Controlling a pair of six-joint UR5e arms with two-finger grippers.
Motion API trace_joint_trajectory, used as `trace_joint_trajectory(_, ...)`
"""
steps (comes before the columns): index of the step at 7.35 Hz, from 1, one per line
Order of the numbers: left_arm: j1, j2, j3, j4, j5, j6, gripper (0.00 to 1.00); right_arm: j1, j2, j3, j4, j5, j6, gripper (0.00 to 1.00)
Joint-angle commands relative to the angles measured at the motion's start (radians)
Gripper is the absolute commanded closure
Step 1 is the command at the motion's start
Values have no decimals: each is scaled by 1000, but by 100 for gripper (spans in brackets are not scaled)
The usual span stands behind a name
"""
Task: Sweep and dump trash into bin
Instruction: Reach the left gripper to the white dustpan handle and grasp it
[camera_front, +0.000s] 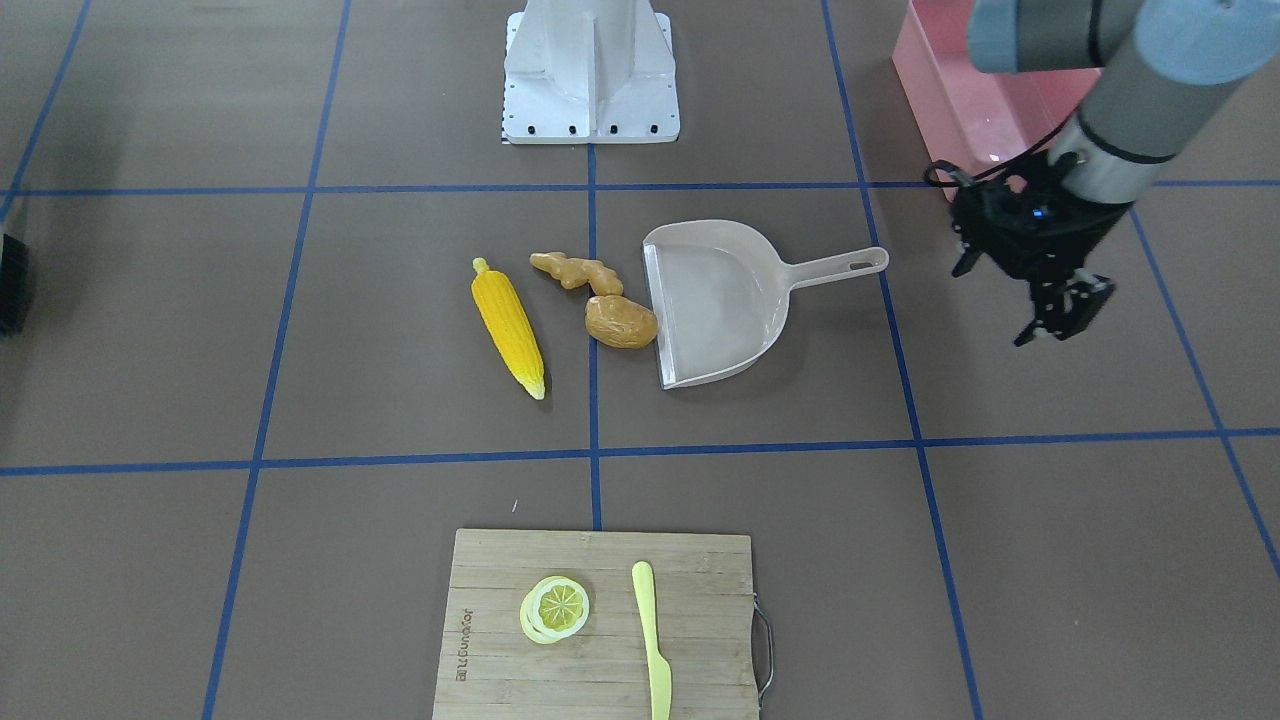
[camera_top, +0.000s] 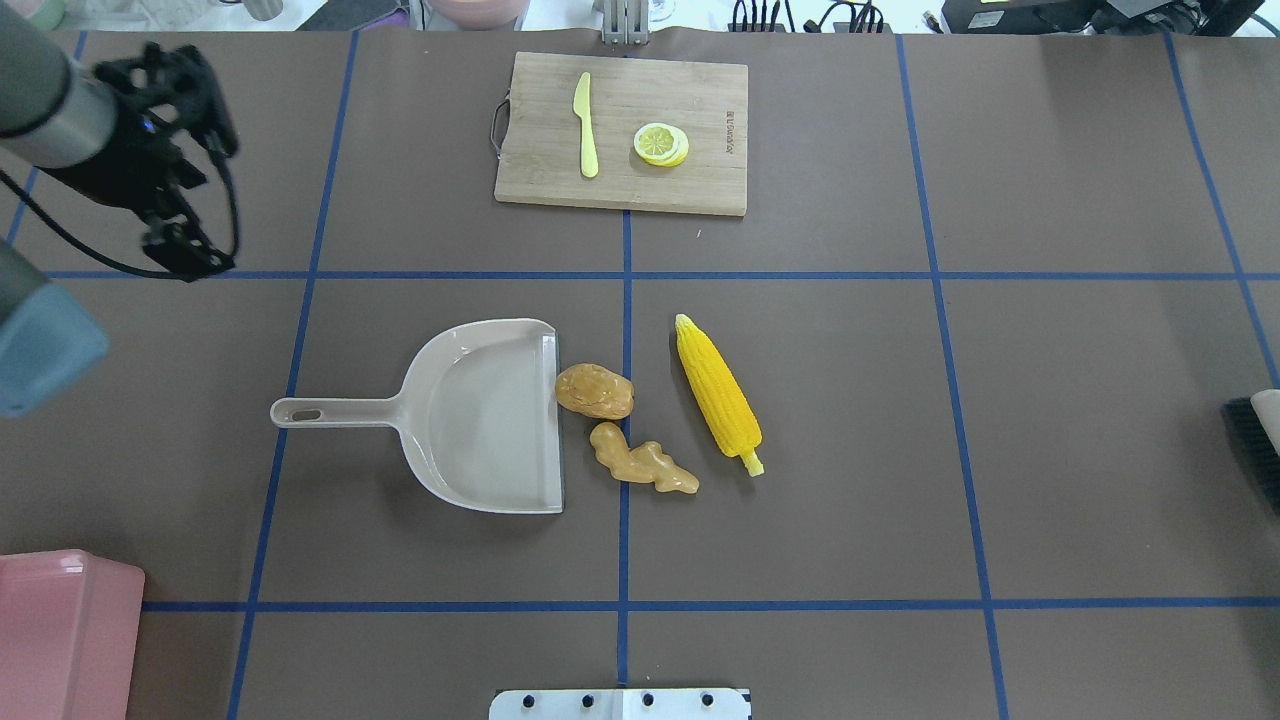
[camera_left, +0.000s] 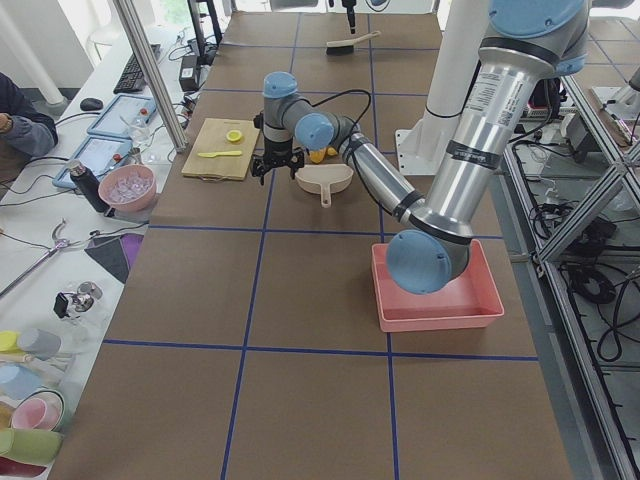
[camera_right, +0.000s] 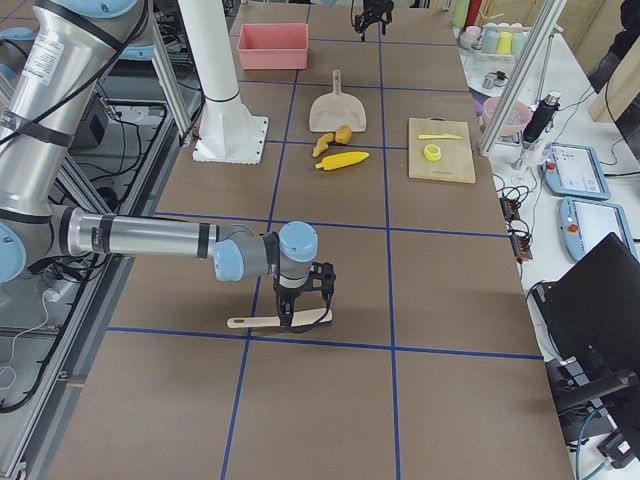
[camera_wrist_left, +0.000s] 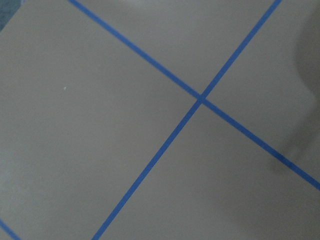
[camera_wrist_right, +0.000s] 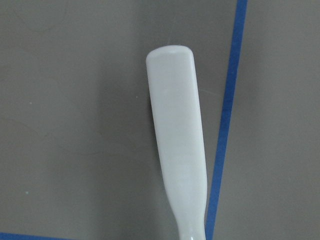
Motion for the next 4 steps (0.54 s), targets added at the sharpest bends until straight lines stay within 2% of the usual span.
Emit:
trace_joint_trajectory(1,169,-65,-85,31,136,0,1,-31,-52,-5,73,-32,0,0)
trace_joint_trajectory(2,185,-21,-141,16,132,2,2,-37,-81,-21,124,-33,0,0)
trace_joint_trajectory(3,219,-6,-111,-65,131,-9,2,-43,-95,-36,179,-33,0,0)
trace_joint_trajectory(4,240,13,-116,-86,138,-12,2,-47,-107,-39,223,-33,0,0)
